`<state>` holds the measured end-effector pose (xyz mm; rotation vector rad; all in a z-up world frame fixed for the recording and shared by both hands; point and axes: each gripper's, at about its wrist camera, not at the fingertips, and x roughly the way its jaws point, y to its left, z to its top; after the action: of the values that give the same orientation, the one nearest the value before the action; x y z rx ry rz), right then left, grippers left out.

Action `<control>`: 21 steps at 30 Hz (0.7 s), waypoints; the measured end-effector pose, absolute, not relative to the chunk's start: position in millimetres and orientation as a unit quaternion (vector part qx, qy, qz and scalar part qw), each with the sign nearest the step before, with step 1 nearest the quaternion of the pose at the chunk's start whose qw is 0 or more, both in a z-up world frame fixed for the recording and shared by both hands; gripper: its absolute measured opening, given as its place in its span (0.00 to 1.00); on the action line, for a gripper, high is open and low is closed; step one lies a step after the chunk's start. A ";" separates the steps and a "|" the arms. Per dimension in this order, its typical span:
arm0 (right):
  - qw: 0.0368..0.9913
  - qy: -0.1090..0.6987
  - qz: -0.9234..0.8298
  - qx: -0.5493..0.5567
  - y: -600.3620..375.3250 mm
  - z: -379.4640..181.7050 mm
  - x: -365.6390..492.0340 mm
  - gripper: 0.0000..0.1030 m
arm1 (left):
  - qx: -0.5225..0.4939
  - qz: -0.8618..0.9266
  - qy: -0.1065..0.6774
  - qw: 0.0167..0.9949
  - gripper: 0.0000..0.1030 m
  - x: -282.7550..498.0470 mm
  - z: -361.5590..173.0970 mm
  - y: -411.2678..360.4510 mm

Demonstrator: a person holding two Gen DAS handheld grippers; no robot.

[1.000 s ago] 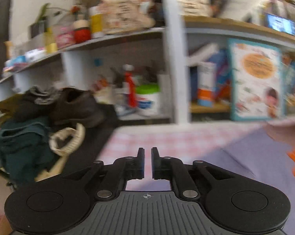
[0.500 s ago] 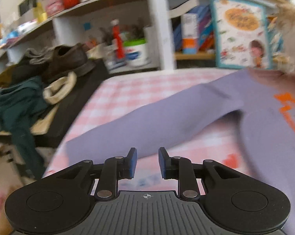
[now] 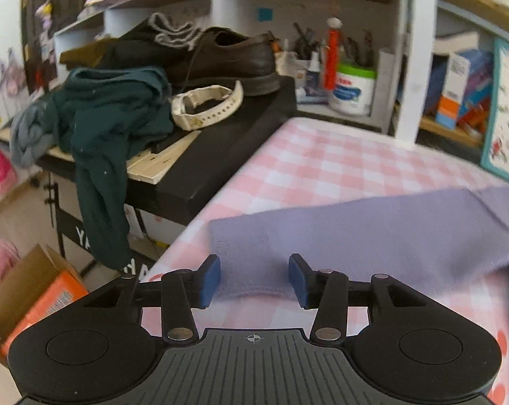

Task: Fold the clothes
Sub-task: 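Pinch the lavender sleeve cuff with the left gripper and pull it outward, then release the sleeve with the left gripper while the right gripper smooths the pink sleeve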

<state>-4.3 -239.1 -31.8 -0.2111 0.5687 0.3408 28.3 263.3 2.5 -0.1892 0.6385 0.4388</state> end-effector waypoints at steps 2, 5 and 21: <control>0.940 0.278 0.166 -0.106 -238.7 -31.6 -5.1 0.33 | -0.113 0.208 0.302 0.923 0.43 25.3 1.5 269.8; 0.940 0.276 0.163 -0.114 -236.3 -31.7 -6.4 0.33 | -0.139 0.197 0.291 0.926 0.38 20.6 0.4 278.2; 0.942 0.281 0.152 -0.102 -228.8 -30.3 -6.3 0.33 | -0.130 0.217 0.237 0.938 0.08 21.0 17.9 284.1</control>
<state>-6.3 -228.8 -30.3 -0.2080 0.5721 0.3101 21.0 284.1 17.9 -0.2663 0.4838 0.4434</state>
